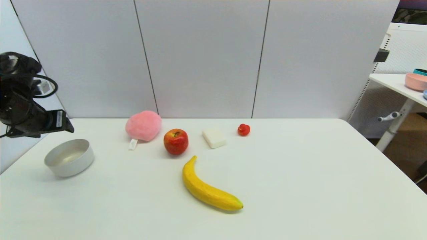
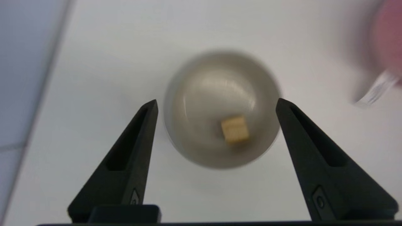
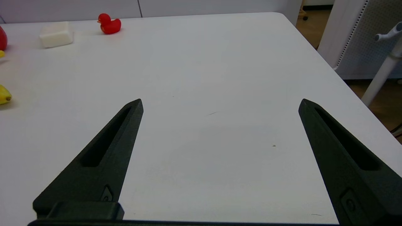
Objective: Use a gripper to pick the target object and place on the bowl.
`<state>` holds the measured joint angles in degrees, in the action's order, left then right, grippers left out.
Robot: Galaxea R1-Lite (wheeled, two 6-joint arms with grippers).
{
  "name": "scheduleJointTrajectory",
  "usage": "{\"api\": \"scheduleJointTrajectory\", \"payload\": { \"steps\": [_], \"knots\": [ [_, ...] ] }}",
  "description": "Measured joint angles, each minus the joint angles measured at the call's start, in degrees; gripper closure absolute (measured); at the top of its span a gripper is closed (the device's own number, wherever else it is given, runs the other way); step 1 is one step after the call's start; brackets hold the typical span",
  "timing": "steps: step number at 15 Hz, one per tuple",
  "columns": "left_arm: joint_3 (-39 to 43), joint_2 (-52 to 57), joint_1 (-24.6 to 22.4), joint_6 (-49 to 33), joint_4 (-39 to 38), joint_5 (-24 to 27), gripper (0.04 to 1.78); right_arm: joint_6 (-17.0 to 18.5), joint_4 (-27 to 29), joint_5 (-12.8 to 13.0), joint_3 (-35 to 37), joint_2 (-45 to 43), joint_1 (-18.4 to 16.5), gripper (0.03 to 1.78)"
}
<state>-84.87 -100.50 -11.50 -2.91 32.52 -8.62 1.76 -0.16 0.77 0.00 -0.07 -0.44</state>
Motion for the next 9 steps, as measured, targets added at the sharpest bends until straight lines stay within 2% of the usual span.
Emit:
{"api": "scheduleJointTrajectory", "payload": {
  "steps": [5,9],
  "knots": [
    [-6.22,13.43,0.12,5.74,-3.64,0.55,0.30,0.00,0.05,0.02,0.00,0.00,0.00,0.10],
    [-6.08,27.65,2.40,8.47,-3.47,7.63,0.23,0.00,0.00,0.00,0.00,0.00,0.00,0.10]
  ]
}}
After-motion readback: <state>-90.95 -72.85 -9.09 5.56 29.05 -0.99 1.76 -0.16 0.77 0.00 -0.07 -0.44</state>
